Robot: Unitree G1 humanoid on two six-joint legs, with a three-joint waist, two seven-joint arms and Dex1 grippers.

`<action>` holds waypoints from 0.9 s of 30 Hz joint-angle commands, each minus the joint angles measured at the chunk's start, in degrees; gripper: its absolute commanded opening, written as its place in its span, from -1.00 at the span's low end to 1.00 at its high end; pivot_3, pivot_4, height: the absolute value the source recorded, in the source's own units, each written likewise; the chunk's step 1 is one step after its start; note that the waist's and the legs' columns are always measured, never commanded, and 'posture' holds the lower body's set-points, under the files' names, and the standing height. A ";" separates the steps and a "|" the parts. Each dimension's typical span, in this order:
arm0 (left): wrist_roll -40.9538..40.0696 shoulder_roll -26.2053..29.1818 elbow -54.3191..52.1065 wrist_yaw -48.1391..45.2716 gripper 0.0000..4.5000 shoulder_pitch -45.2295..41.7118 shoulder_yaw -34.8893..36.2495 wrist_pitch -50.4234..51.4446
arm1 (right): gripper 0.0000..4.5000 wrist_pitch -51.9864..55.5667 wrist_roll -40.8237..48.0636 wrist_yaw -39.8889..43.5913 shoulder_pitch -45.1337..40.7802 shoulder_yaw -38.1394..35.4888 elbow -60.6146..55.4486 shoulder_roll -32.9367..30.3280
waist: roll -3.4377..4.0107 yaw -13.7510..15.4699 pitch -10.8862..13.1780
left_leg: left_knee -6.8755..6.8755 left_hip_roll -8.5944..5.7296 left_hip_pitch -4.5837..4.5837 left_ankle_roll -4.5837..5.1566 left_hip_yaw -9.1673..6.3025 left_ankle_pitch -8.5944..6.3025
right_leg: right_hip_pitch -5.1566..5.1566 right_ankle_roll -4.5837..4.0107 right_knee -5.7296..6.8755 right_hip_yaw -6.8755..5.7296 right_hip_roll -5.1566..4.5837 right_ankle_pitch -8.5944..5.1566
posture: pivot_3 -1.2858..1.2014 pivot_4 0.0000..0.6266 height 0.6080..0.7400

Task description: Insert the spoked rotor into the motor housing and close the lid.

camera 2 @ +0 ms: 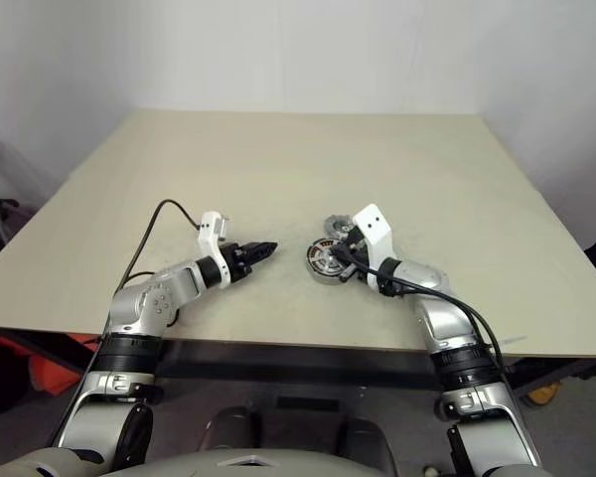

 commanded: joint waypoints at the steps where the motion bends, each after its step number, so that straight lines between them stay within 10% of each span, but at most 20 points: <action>1: 0.15 0.58 -1.47 -0.12 -0.07 -0.49 -0.07 -1.04 | -0.99 0.31 -0.51 -0.39 -0.74 -0.26 1.15 0.03 | 0.00 -0.01 0.00 | 0.00 0.00 0.10 0.00 0.00 0.00 | 0.08 0.00 0.00 0.00 0.00 0.00 | 0.03 -1.00 1.00; 27: 0.28 1.19 -1.51 -0.20 -0.07 0.25 -0.84 -1.36 | -0.99 -0.72 -2.96 -1.68 -0.66 -0.25 3.07 -0.67 | 0.04 -0.04 -0.03 | -0.02 0.01 -0.14 -0.02 0.02 0.01 | -0.15 -0.01 0.01 0.05 0.03 0.00 | 0.03 -1.00 1.00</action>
